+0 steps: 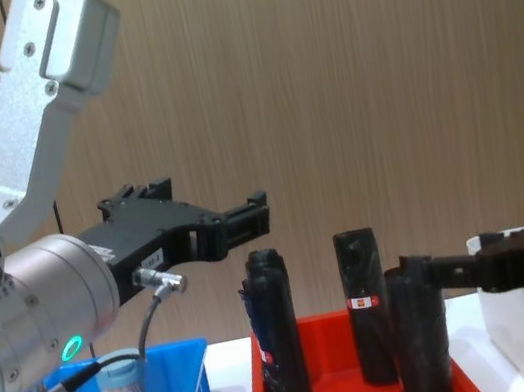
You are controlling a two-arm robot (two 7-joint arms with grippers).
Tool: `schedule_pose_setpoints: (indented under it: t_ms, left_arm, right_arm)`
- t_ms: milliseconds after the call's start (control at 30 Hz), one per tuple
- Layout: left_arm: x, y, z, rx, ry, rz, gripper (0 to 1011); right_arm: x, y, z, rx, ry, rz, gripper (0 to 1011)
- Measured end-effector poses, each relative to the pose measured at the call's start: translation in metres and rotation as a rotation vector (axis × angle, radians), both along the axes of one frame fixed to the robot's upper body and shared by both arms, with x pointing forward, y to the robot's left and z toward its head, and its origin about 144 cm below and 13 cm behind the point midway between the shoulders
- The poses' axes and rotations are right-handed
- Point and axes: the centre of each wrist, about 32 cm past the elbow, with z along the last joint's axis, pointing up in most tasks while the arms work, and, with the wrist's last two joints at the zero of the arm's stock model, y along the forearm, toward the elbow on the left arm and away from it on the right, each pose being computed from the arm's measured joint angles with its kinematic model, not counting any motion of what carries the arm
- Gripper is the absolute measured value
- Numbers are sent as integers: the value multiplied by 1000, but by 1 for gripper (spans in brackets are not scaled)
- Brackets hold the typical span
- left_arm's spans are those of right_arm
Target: Pick the cotton swabs from the blue box and place them into the white box.
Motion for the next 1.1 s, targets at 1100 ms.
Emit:
schedule_pose_setpoints:
  t_ms: [1100]
  left_arm:
    - [0,0,0,0,0,0,1004]
  right_arm:
    - [36,18,-12,-2,77,85,1002]
